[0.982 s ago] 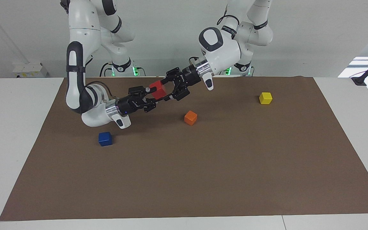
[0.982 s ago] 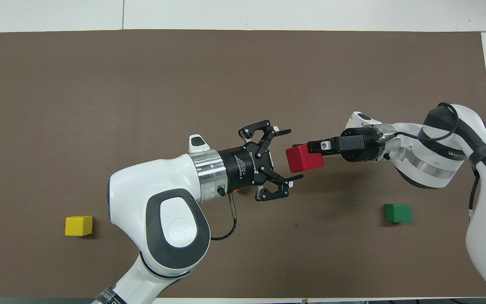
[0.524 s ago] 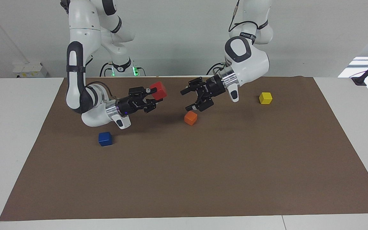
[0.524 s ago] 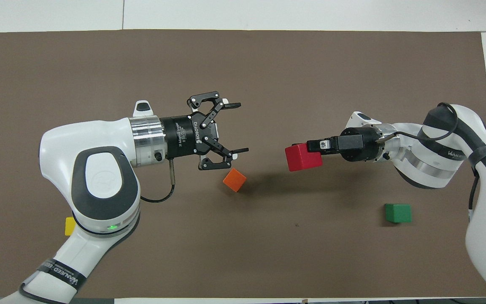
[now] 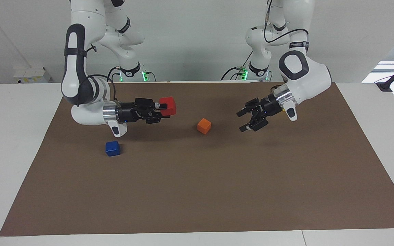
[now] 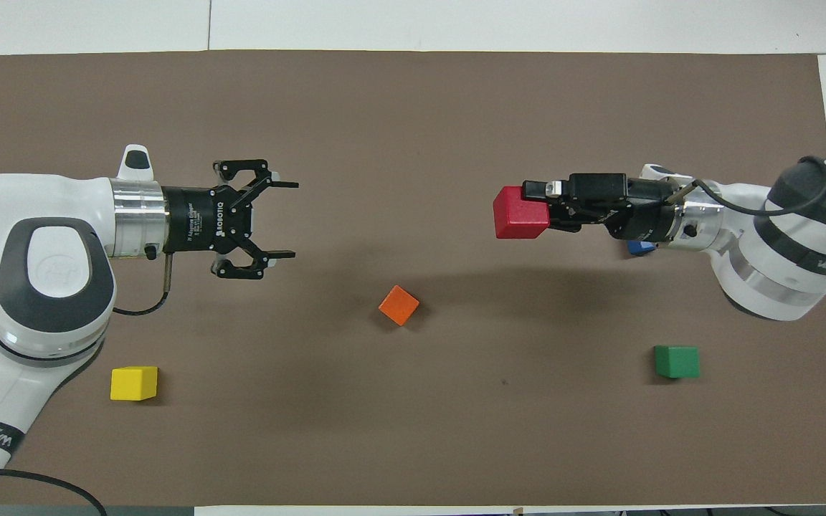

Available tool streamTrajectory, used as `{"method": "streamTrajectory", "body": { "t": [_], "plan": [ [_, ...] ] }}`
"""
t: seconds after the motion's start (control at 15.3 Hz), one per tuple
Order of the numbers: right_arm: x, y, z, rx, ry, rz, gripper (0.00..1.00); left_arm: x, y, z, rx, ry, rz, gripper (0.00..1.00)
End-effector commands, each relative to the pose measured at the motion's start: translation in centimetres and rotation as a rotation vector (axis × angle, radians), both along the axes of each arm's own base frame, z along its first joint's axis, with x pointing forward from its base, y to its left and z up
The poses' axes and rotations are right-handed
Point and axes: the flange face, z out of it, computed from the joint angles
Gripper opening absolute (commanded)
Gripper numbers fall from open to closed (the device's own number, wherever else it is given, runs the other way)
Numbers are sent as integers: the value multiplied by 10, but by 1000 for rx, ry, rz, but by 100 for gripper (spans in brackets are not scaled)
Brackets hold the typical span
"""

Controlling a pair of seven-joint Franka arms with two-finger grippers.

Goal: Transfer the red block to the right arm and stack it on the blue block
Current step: 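Open the left gripper and withdraw it while the right gripper carries the cube, then move the red cube with the right gripper above the blue cube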

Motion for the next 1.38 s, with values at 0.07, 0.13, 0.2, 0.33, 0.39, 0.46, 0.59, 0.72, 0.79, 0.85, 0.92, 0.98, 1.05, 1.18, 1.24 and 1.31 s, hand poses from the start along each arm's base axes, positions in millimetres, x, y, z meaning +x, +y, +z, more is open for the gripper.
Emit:
{"method": "streamTrajectory", "body": {
  "t": [0.07, 0.13, 0.2, 0.33, 0.39, 0.46, 0.59, 0.72, 0.79, 0.85, 0.92, 0.98, 1.05, 1.18, 1.24, 1.31],
  "plan": [
    [8, -12, 83, -317, 122, -63, 0, 9, 61, 2, 132, -62, -146, 100],
    [11, -20, 90, -419, 144, -68, 0, 11, 86, 6, 160, -74, -182, 100],
    [15, -28, 102, -542, 153, -72, 0, 14, 106, 9, 188, -89, -224, 100],
    [20, -39, 119, -782, 165, -81, 0, 18, 122, 16, 287, -146, -394, 100],
    [21, -43, 124, -886, 167, -83, 0, 18, 128, 18, 360, -180, -491, 100],
    [19, -48, 123, -978, 158, -76, 0, 16, 134, 18, 434, -211, -591, 100],
    [16, -63, 123, -1165, 121, -50, 0, 13, 144, 19, 527, -253, -750, 100],
    [12, -75, 131, -1347, 86, -8, 0, 8, 152, 30, 570, -269, -848, 100],
    [9, -80, 135, -1412, 65, 11, 0, 1, 149, 47, 624, -287, -924, 100],
    [7, -84, 136, -1472, 35, 44, 0, -4, 145, 62, 667, -309, -990, 100],
    [7, -89, 135, -1516, 0, 84, 0, -9, 144, 77, 707, -345, -1054, 100],
    [8, -95, 134, -1535, -24, 111, 0, -10, 145, 85, 720, -384, -1106, 100],
    [10, -106, 129, -1535, -20, 117, 0, -10, 154, 86, 711, -414, -1156, 100],
    [16, -117, 113, -1534, -27, 156, 0, -21, 149, 100, 710, -451, -1234, 100],
    [20, -119, 105, -1537, -34, 173, 0, -26, 146, 104, 720, -437, -1251, 100],
    [25, -120, 95, -1544, -39, 188, 0, -26, 146, 111, 760, -413, -1289, 100]
  ]
}}
